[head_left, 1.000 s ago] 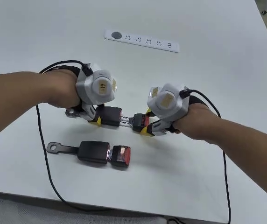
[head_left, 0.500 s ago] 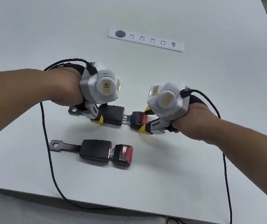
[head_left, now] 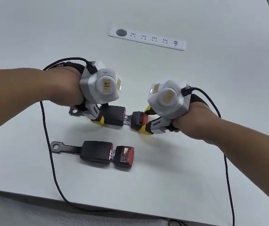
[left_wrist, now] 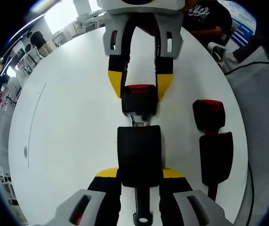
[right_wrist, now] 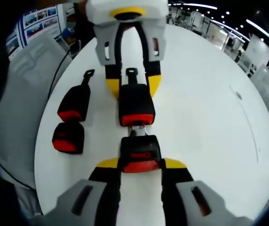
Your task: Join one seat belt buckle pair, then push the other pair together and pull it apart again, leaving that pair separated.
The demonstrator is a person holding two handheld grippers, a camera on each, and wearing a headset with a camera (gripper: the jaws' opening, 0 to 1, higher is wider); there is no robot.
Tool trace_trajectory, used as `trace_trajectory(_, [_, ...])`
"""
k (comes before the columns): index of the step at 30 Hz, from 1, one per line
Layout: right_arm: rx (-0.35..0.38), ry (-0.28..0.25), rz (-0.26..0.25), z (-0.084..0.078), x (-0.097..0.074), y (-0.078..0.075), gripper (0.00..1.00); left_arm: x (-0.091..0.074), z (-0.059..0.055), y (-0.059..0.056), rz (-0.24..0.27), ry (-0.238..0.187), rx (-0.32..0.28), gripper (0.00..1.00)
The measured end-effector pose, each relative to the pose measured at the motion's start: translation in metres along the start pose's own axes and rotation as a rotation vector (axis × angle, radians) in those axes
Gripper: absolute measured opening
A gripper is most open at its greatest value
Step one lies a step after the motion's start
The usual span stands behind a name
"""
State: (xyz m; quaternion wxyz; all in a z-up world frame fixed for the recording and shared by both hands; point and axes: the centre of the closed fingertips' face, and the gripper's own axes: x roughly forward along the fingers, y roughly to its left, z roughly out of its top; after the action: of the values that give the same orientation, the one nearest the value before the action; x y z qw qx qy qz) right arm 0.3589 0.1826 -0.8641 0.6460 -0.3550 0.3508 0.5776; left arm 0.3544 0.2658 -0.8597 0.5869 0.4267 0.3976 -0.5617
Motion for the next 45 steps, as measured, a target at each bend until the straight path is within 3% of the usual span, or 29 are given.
trace_trajectory(5, [0.008,-0.008,0.004,0.003,0.003,-0.001,0.32,0.000,0.000,0.000,-0.005,0.022,0.005,0.31])
trace_trajectory(9, [0.016,-0.013,0.002,0.005,0.003,0.000,0.31,0.000,-0.001,0.000,-0.006,0.014,-0.001,0.31])
trace_trajectory(10, [0.023,-0.036,0.005,0.011,0.005,0.001,0.31,0.000,-0.001,0.000,-0.008,0.008,0.001,0.31])
trace_trajectory(13, [0.010,-0.005,-0.005,0.014,0.011,0.001,0.31,0.000,-0.001,0.000,-0.008,0.012,0.001,0.31])
trace_trajectory(29, [0.001,-0.013,-0.010,0.012,0.009,0.000,0.32,0.001,-0.003,0.000,-0.002,0.018,-0.017,0.31])
trace_trajectory(37, [0.004,-0.013,-0.019,0.011,0.007,0.001,0.32,-0.001,-0.004,0.000,0.005,-0.021,-0.036,0.31])
trace_trajectory(45, [-0.003,-0.006,-0.028,-0.003,-0.002,-0.001,0.33,-0.001,-0.004,0.002,-0.005,-0.014,-0.034,0.31])
